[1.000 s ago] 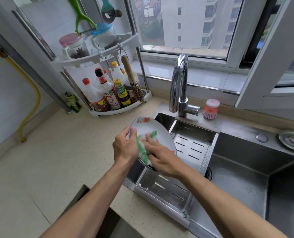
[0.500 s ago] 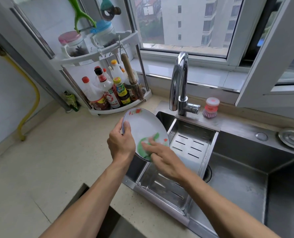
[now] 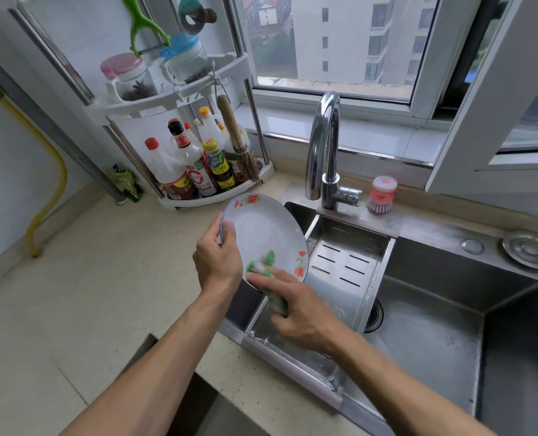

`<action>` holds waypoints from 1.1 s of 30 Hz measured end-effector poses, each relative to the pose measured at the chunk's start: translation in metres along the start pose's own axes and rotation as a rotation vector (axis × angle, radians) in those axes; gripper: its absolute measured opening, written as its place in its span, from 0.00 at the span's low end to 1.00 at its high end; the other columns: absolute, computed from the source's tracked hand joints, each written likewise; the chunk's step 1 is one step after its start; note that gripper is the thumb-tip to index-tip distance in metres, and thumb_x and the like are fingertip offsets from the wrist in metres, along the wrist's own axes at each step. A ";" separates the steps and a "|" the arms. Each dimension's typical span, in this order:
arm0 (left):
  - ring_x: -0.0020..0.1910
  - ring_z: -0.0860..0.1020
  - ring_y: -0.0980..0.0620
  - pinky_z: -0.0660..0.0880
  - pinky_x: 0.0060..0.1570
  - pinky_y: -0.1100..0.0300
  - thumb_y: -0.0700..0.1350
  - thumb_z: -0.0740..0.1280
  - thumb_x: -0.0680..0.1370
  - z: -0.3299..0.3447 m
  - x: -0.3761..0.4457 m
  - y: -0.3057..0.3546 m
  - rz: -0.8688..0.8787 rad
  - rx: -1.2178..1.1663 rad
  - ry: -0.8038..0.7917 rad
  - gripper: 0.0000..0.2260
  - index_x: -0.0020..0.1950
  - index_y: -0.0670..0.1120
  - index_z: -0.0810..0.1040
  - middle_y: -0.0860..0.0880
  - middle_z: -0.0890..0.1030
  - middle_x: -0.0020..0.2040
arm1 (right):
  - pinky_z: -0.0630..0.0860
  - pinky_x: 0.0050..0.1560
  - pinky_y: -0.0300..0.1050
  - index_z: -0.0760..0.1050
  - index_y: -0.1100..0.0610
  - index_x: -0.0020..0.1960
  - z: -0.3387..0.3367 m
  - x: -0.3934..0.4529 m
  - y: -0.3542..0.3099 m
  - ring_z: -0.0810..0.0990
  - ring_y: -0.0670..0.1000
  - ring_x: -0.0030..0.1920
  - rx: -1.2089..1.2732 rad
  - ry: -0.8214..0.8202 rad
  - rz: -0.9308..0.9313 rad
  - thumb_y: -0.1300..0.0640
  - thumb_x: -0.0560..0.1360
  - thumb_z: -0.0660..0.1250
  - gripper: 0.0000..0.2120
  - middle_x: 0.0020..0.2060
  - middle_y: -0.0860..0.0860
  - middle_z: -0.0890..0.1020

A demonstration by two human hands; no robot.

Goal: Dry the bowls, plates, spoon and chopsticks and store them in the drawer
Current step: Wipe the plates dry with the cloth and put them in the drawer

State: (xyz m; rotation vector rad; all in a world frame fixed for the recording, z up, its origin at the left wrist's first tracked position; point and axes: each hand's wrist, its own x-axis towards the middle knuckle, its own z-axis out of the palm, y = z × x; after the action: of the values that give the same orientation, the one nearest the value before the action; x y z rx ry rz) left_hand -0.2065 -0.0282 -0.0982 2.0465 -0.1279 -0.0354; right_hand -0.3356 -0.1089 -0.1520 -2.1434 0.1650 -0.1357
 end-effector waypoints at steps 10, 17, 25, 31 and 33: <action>0.47 0.83 0.46 0.80 0.34 0.54 0.49 0.64 0.82 -0.017 0.021 0.000 -0.239 -0.108 -0.232 0.15 0.68 0.48 0.75 0.45 0.83 0.54 | 0.81 0.41 0.47 0.78 0.55 0.62 -0.010 0.000 0.038 0.82 0.55 0.40 -0.712 0.242 -0.301 0.65 0.74 0.68 0.17 0.49 0.56 0.84; 0.61 0.79 0.45 0.77 0.61 0.42 0.46 0.64 0.71 0.012 -0.037 -0.016 -0.272 -0.373 0.004 0.27 0.72 0.54 0.69 0.48 0.79 0.64 | 0.78 0.38 0.49 0.77 0.50 0.62 0.000 0.015 -0.014 0.81 0.57 0.45 -0.499 0.265 -0.150 0.61 0.72 0.60 0.21 0.48 0.51 0.83; 0.55 0.78 0.46 0.78 0.57 0.47 0.44 0.56 0.83 -0.002 -0.023 -0.023 -0.159 -0.136 -0.006 0.16 0.69 0.54 0.72 0.48 0.79 0.60 | 0.32 0.76 0.52 0.53 0.45 0.81 -0.025 0.023 0.024 0.46 0.47 0.80 -0.206 -0.277 0.145 0.42 0.80 0.45 0.29 0.80 0.46 0.48; 0.56 0.77 0.47 0.78 0.55 0.51 0.46 0.54 0.84 0.001 -0.022 -0.015 -0.105 -0.045 0.005 0.17 0.72 0.53 0.72 0.50 0.78 0.58 | 0.35 0.76 0.47 0.50 0.47 0.81 -0.012 0.017 0.005 0.41 0.40 0.76 -0.036 -0.325 0.092 0.48 0.83 0.47 0.27 0.79 0.44 0.44; 0.56 0.78 0.47 0.78 0.55 0.51 0.47 0.54 0.85 -0.001 -0.019 -0.019 -0.100 -0.018 -0.040 0.17 0.73 0.52 0.71 0.49 0.79 0.59 | 0.33 0.76 0.51 0.49 0.44 0.80 -0.009 0.010 0.008 0.43 0.41 0.78 -0.047 -0.352 0.066 0.50 0.84 0.46 0.25 0.79 0.43 0.44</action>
State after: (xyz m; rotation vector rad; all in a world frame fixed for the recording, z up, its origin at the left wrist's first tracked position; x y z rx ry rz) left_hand -0.2235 -0.0171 -0.1151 2.0338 -0.0497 -0.1390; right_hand -0.3278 -0.1224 -0.1536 -2.1680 0.0328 0.2851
